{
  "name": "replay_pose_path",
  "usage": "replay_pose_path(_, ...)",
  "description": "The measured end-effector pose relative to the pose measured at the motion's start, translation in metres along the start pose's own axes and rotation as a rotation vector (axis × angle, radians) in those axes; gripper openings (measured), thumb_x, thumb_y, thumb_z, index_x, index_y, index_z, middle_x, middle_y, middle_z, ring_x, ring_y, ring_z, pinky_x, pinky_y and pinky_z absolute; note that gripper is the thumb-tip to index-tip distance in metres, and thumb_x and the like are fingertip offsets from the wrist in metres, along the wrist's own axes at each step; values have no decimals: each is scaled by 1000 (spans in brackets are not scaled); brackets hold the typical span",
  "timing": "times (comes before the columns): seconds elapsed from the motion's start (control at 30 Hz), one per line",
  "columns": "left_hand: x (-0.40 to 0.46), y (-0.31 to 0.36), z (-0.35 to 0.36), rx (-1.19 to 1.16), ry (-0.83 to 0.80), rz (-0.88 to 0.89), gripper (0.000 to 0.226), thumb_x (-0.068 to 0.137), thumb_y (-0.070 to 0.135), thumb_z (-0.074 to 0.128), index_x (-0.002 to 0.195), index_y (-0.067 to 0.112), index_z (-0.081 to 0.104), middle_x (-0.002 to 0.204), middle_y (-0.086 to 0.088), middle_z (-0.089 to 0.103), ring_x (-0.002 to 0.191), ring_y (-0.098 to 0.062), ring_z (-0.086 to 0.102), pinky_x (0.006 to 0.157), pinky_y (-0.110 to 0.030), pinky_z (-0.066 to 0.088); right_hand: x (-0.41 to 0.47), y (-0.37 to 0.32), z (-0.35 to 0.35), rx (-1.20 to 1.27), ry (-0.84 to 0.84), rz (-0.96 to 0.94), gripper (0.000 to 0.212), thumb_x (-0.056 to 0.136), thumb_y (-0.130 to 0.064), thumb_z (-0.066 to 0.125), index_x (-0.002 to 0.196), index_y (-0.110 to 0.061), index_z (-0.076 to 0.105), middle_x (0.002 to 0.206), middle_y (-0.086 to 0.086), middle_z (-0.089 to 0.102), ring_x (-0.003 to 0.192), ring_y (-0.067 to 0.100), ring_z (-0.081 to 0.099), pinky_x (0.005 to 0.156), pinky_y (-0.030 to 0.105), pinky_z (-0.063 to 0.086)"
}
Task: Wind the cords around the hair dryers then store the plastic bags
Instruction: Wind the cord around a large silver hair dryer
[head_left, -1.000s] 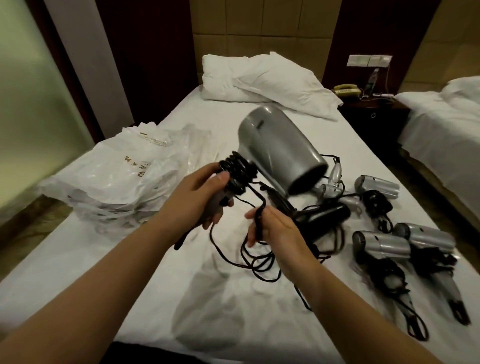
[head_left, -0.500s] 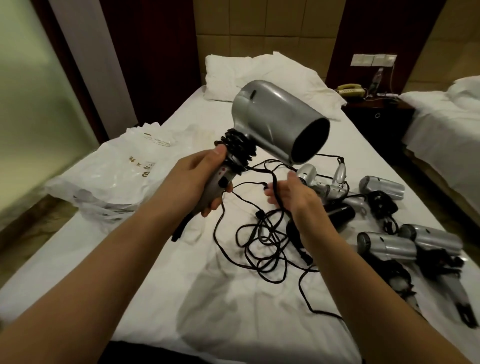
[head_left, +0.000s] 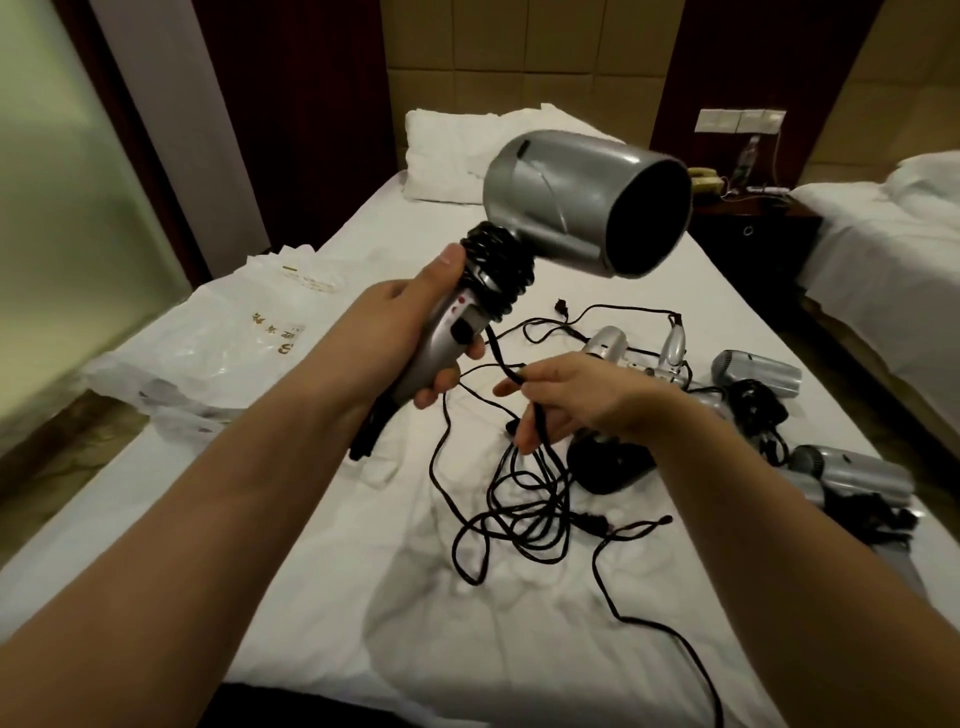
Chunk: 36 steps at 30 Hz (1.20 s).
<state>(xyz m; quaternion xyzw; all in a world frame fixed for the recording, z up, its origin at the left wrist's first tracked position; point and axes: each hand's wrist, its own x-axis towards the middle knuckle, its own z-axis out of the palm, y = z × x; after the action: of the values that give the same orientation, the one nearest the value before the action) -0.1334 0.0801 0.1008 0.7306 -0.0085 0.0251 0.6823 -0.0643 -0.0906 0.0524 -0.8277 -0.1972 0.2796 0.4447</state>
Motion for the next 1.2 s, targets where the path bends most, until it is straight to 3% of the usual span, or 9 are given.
replay_pose_path(0.17,5,2,7,32,-21,-22,50,96,50,38,85,8,62,68,-8,63,44,-16,48,37,-19,36,20,7,14,-174,323,-49,30,98,-6,34,112,-15,60,82,5,67,71,12,62,68,30,52)
replay_pose_path(0.27,10,3,3,47,21,-31,30,97,28,39,90,9,61,74,-8,65,48,-16,51,39,-21,37,13,12,31,354,221,-85,31,100,-4,34,122,-10,55,67,8,59,48,12,52,59,33,54)
replay_pose_path(0.4,12,-7,-4,300,58,8,19,95,15,42,108,13,55,87,-9,65,54,-11,56,44,-24,42,5,10,41,409,48,-56,23,100,-6,31,102,-5,54,59,11,55,29,5,23,33,15,23)
replay_pose_path(0.57,8,-17,-21,803,40,85,52,93,35,53,140,22,35,82,1,61,58,-3,58,52,-18,47,-14,-15,28,-137,-83,-45,26,101,-19,35,98,-8,58,50,-1,61,37,13,34,37,19,28)
replay_pose_path(0.73,6,-9,-25,1072,26,263,42,90,33,57,128,18,50,106,-3,65,87,-18,60,74,-31,45,-32,-54,17,-826,-20,-130,14,94,-30,51,95,-18,56,67,-9,57,61,4,50,53,16,37)
replay_pose_path(0.87,12,4,-28,1022,176,410,44,90,32,58,131,18,50,99,-1,63,88,-21,59,71,-30,41,-34,-52,12,-571,169,-208,18,92,-21,53,75,-15,55,58,-6,54,49,7,48,47,17,38)
replay_pose_path(1.0,18,17,-30,761,384,423,37,92,31,55,126,19,52,84,0,63,73,-19,63,72,-39,53,-28,-38,18,9,253,-256,28,95,-15,48,69,-11,58,40,-6,43,41,9,46,65,45,47)
replay_pose_path(1.1,20,18,-31,922,456,512,50,92,30,56,139,17,42,103,0,60,87,-23,59,75,-31,45,-23,-53,30,-245,313,-281,28,98,-23,44,90,-9,66,45,-7,46,48,6,44,53,12,36)
replay_pose_path(1.2,24,8,-35,1061,449,502,56,92,31,57,142,18,36,115,-11,62,95,-30,58,74,-33,41,-31,-73,26,-639,330,-306,32,98,-32,42,90,-10,64,68,-3,54,72,15,49,59,15,33)
